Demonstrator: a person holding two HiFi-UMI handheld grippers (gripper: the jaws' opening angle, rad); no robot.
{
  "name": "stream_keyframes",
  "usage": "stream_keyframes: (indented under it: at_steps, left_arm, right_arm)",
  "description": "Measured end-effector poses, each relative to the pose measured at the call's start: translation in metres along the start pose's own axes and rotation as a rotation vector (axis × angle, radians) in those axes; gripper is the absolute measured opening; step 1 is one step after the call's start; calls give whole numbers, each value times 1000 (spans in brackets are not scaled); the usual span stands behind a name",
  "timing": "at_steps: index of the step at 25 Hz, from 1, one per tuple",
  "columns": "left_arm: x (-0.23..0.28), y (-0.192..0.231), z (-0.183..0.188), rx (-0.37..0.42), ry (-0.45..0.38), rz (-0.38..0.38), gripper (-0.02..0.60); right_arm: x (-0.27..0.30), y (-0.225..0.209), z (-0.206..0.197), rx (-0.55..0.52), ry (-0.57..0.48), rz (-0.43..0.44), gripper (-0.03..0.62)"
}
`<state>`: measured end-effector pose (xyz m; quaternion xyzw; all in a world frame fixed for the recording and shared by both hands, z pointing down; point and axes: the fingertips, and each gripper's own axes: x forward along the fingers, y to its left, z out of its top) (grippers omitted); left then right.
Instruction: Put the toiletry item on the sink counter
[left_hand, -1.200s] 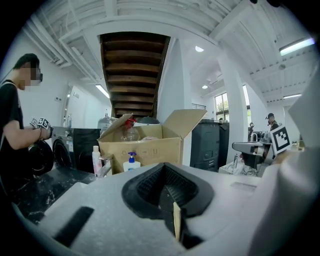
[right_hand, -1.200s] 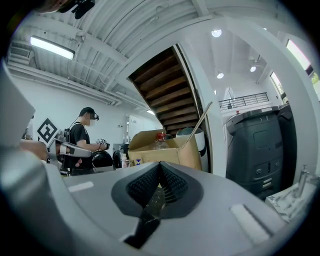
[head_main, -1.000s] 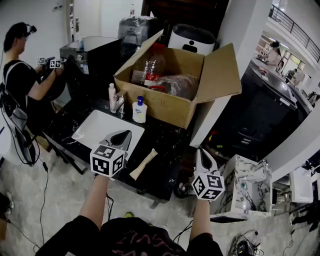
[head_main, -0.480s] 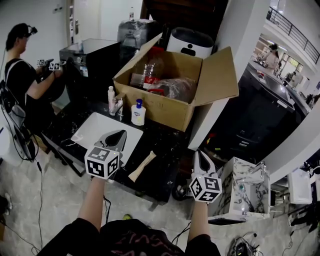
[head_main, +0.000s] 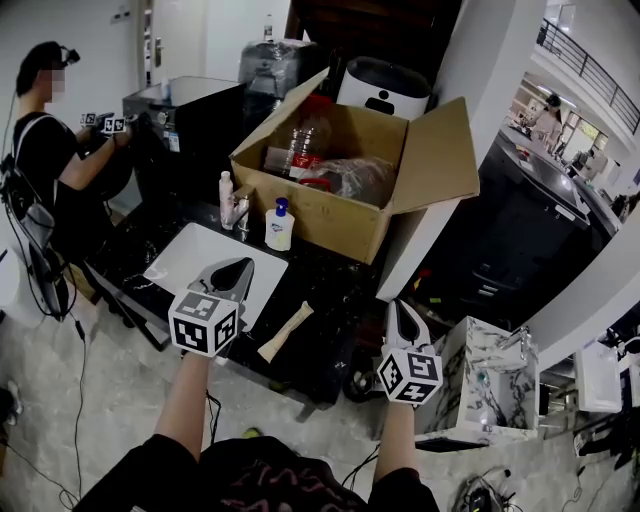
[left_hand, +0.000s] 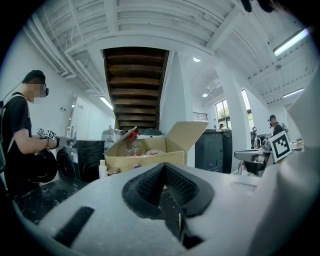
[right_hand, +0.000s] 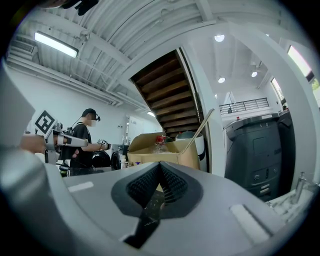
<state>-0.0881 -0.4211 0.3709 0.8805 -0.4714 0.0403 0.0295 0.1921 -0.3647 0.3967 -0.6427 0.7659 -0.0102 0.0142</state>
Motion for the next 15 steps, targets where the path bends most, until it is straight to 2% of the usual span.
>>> stream_keyframes:
  at_steps: [15]
  left_arm:
    - [5,-2,0,9,8,-9,3]
  right_arm:
    - [5,1,4,-2,-7,4,5]
